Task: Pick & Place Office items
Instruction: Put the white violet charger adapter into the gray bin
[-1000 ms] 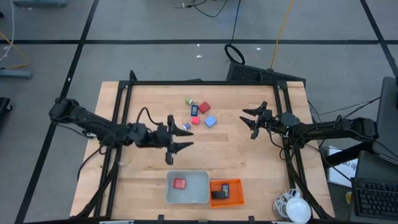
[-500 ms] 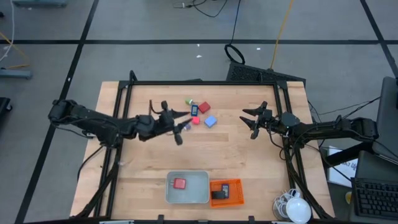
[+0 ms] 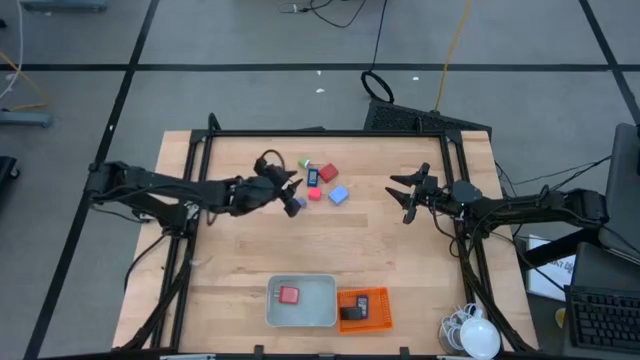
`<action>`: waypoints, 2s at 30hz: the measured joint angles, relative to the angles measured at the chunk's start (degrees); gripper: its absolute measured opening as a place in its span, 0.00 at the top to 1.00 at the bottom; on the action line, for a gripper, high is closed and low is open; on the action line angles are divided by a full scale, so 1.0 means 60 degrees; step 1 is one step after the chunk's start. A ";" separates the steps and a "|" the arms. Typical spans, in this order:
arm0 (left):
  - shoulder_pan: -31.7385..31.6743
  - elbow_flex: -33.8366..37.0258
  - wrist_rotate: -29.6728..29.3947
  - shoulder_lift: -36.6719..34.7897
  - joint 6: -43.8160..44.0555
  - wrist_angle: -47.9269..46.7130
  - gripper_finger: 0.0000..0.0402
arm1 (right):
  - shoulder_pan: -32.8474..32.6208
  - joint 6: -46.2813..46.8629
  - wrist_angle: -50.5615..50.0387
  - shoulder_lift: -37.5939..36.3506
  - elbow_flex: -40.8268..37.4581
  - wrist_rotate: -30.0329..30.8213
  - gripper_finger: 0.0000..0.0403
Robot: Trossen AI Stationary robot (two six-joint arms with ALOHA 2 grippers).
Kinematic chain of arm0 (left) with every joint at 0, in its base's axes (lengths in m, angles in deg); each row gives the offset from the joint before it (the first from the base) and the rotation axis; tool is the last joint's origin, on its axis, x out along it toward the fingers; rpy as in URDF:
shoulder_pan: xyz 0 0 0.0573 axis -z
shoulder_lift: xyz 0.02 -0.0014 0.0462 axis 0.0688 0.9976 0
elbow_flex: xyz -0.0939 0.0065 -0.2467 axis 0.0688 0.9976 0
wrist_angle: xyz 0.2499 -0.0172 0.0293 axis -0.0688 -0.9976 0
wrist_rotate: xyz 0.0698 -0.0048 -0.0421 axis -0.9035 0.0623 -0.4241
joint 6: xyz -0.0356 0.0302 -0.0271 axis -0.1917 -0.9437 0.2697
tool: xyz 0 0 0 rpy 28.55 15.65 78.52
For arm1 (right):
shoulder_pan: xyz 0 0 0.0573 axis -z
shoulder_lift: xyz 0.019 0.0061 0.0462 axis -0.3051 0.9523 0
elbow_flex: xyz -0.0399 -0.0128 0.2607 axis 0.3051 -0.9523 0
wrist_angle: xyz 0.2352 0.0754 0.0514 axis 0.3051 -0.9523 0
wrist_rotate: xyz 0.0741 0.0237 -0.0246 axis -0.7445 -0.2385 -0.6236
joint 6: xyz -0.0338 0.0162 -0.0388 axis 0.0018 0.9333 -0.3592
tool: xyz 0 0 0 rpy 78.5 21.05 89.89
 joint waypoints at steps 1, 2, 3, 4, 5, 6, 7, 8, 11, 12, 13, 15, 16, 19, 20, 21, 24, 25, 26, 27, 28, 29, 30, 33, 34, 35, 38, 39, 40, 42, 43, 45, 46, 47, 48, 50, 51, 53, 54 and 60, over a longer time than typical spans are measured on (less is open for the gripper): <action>-0.0062 0.0000 0.0002 0.0166 0.0107 -0.0022 0.68 | 0.0000 0.0000 -0.0004 0.0003 0.0000 0.0000 0.58; -0.0116 0.0000 0.0012 0.0319 0.0237 -0.0058 0.68 | 0.0000 -0.0003 0.0000 0.0001 0.0004 -0.0002 0.58; -0.0176 0.0000 0.0027 0.0450 0.0406 -0.0188 0.68 | 0.0001 -0.0003 0.0000 -0.0001 0.0004 0.0000 0.58; -0.0231 0.0000 0.0064 0.0607 0.0601 -0.0325 0.68 | 0.0000 0.0000 -0.0001 0.0001 0.0002 0.0000 0.58; -0.0300 0.0000 0.0215 0.0764 0.0817 -0.0365 0.68 | 0.0001 0.0000 -0.0001 0.0000 0.0003 0.0000 0.58; -0.0380 0.0000 0.0452 0.0927 0.1026 -0.0423 0.67 | 0.0002 -0.0001 0.0000 0.0003 0.0001 0.0000 0.58; -0.0460 0.0000 0.0709 0.1091 0.1241 -0.0552 0.66 | 0.0001 0.0000 0.0000 0.0002 0.0004 0.0000 0.58; -0.0547 0.0000 0.0963 0.1244 0.1473 -0.0673 0.64 | 0.0000 0.0001 -0.0004 0.0001 0.0000 0.0000 0.58; -0.0821 0.0000 0.1513 0.1724 0.2163 -0.0840 0.57 | 0.0001 -0.0003 0.0000 0.0002 0.0000 0.0000 0.58; -0.0909 0.0000 0.1656 0.1876 0.2356 -0.0935 0.53 | 0.0000 -0.0003 -0.0004 -0.0001 0.0004 0.0000 0.58; -0.0987 0.0000 0.1819 0.2045 0.2495 -0.0959 0.50 | 0.0000 0.0000 -0.0004 0.0003 0.0000 0.0000 0.58; -0.1112 0.0000 0.2193 0.2370 0.2615 -0.0923 0.45 | 0.0000 -0.0003 0.0000 0.0000 0.0000 0.0000 0.58; -0.1164 0.0000 0.2381 0.2530 0.2614 -0.0929 0.42 | 0.0000 -0.0003 -0.0003 -0.0001 0.0003 0.0000 0.58; -0.1267 0.0000 0.2826 0.3013 0.2579 -0.0860 0.36 | 0.0000 0.0001 -0.0004 0.0000 0.0001 -0.0003 0.58; -0.1287 -0.0002 0.2891 0.3155 0.2598 -0.0834 0.35 | 0.0003 -0.0003 -0.0001 0.0000 0.0004 0.0000 0.58; -0.1307 0.0000 0.2956 0.3287 0.2606 -0.0840 0.33 | 0.0000 0.0000 -0.0003 0.0003 0.0004 0.0000 0.58; -0.1315 0.0000 0.3010 0.3613 0.2605 -0.0841 0.31 | 0.0000 -0.0001 -0.0004 0.0003 0.0000 0.0000 0.58; -0.1315 0.0000 0.3013 0.3702 0.2604 -0.0826 0.30 | 0.0000 0.0000 0.0000 -0.0001 0.0003 -0.0002 0.58; -0.1313 0.0000 0.3012 0.3758 0.2604 -0.0818 0.30 | 0.0000 -0.0001 -0.0004 0.0001 0.0002 -0.0002 0.58; -0.1304 0.0000 0.2998 0.3801 0.2593 -0.0818 0.30 | 0.0000 -0.0003 0.0000 0.0003 0.0000 -0.0003 0.58; -0.1305 0.0000 0.3000 0.3816 0.2596 -0.0816 0.30 | 0.0003 -0.0003 -0.0004 -0.0001 0.0003 0.0000 0.58; -0.1307 -0.0004 0.2999 0.3828 0.2599 -0.0817 0.30 | 0.0000 -0.0002 -0.0001 -0.0001 0.0002 0.0000 0.58; -0.1307 -0.0002 0.2996 0.3834 0.2610 -0.0819 0.31 | 0.0000 -0.0003 0.0000 0.0003 0.0000 -0.0003 0.58; -0.1307 -0.0004 0.2996 0.3834 0.2912 -0.0819 0.32 | 0.0000 0.0001 -0.0001 -0.0001 0.0003 0.0000 0.58; -0.1297 -0.0004 0.2998 0.3830 0.3035 -0.0825 0.32 | 0.0000 -0.0002 -0.0001 0.0002 0.0000 0.0000 0.58; -0.1297 -0.0004 0.3019 0.3823 0.3126 -0.0840 0.33 | 0.0000 -0.0001 -0.0002 -0.0001 0.0002 0.0000 0.58; -0.1300 -0.0011 0.3147 0.3819 0.3020 -0.0926 0.35 | 0.0000 0.0000 -0.0003 0.0002 0.0004 0.0000 0.58; -0.1298 -0.0011 0.3165 0.3819 0.2990 -0.0985 0.36 | 0.0000 0.0000 0.0000 0.0000 0.0000 0.0000 0.58; -0.1297 -0.0015 0.3181 0.3819 0.2989 -0.1039 0.36 | 0.0000 -0.0003 -0.0004 0.0000 0.0004 0.0000 0.58; -0.1300 -0.0015 0.3298 0.3762 0.3128 -0.1176 0.38 | 0.0001 -0.0001 0.0000 0.0000 0.0002 0.0000 0.58; -0.1306 -0.0015 0.3404 0.3741 0.3239 -0.1215 0.38 | 0.0000 -0.0003 0.0000 -0.0001 0.0000 0.0000 0.58; -0.1312 -0.0015 0.3541 0.3725 0.3471 -0.1236 0.38 | 0.0000 -0.0001 -0.0002 0.0003 0.0000 0.0000 0.58; -0.1315 -0.0015 0.3638 0.3682 0.3571 -0.1307 0.38 | 0.0000 -0.0001 -0.0002 0.0001 0.0002 0.0000 0.58; -0.1311 -0.0015 0.3762 0.3637 0.3663 -0.1377 0.38 | 0.0001 -0.0001 0.0000 0.0001 0.0001 -0.0001 0.58; -0.1284 -0.0015 0.3858 0.3620 0.3730 -0.1456 0.37 | 0.0000 0.0001 -0.0001 -0.0001 0.0000 0.0000 0.58; -0.1234 -0.0022 0.3937 0.3617 0.3887 -0.1612 0.36 | 0.0000 0.0001 0.0000 0.0000 0.0003 0.0000 0.58; -0.1206 -0.0022 0.3990 0.3612 0.3989 -0.1722 0.36 | 0.0000 0.0001 -0.0003 -0.0001 0.0000 0.0000 0.58; -0.1130 -0.0033 0.4016 0.3607 0.4249 -0.1886 0.36 | 0.0000 -0.0003 -0.0025 0.0003 0.0000 0.0000 0.58; -0.1092 -0.0034 0.4033 0.3604 0.4349 -0.1944 0.36 | 0.0000 -0.0003 -0.0022 0.0001 0.0001 0.0000 0.58; -0.0899 -0.0034 0.4150 0.3520 0.4843 -0.2132 0.36 | 0.0000 -0.0003 -0.0025 0.0003 0.0002 0.0000 0.58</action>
